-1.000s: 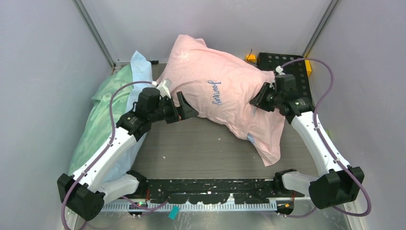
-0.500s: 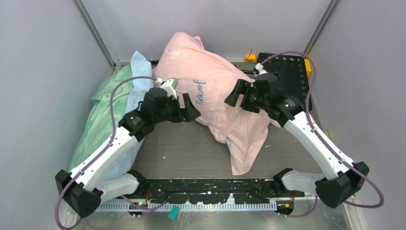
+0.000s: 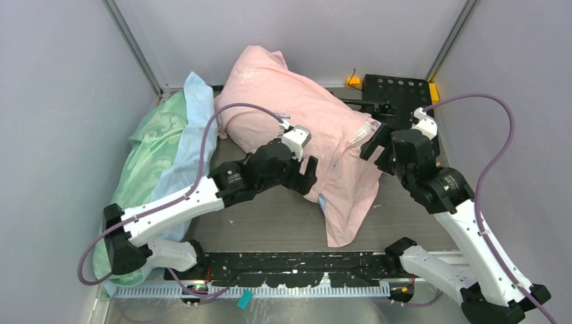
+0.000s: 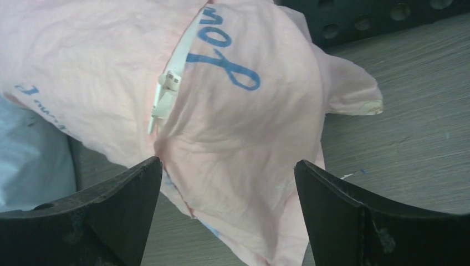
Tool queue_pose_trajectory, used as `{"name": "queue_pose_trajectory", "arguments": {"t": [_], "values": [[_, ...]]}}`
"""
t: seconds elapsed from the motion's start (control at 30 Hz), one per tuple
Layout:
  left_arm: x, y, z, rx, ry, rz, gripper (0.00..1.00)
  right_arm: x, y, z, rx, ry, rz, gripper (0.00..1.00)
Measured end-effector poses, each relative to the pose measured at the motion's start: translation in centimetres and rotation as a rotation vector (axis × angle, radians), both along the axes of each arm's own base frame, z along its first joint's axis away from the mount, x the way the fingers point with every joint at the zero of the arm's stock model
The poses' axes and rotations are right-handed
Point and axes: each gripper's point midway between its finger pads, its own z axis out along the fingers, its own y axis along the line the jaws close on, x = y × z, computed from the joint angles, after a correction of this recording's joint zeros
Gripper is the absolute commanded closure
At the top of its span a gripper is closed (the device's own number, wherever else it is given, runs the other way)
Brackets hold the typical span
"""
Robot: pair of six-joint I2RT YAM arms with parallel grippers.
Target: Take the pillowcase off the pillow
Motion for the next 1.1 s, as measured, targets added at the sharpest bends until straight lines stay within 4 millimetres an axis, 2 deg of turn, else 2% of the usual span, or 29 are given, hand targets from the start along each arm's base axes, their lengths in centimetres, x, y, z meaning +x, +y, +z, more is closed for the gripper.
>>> {"name": "queue_pose_trajectory", "arguments": {"t": [0.13, 0.33, 0.47, 0.67, 0.8, 0.9, 1.07, 1.1], "values": [[0.7, -2.1, -0.4, 0.024, -0.023, -0.025, 0.22, 0.2, -0.8, -0.8, -0.029, 0.018, -0.043, 0.07], [2.4, -4.9, -1.0, 0.032, -0.045, -0.032, 0.29, 1.5, 0.0, -1.6, -0.027, 0.033, -0.051, 0.09], [2.9, -5.8, -1.3, 0.023, -0.056, -0.032, 0.32, 2.7, 0.7, -1.8, -0.012, 0.028, -0.054, 0.12], [3.9, -7.0, -0.9, 0.007, -0.077, -0.020, 0.34, 3.8, 1.1, -3.0, -0.004, 0.053, -0.086, 0.22], [4.6, -8.1, -0.7, 0.002, -0.092, -0.019, 0.37, 3.3, 0.6, -4.5, -0.013, 0.076, -0.113, 0.39], [5.0, -8.6, -1.1, 0.014, -0.094, -0.020, 0.38, 2.1, -0.2, -5.9, -0.018, 0.095, -0.124, 0.50], [5.4, -9.1, -1.8, 0.031, -0.092, -0.015, 0.40, 0.0, -1.3, -6.9, -0.009, 0.092, -0.138, 0.74], [5.5, -9.2, -1.7, 0.031, -0.093, -0.015, 0.40, -0.2, -1.5, -7.0, -0.010, 0.090, -0.140, 0.75]]}}
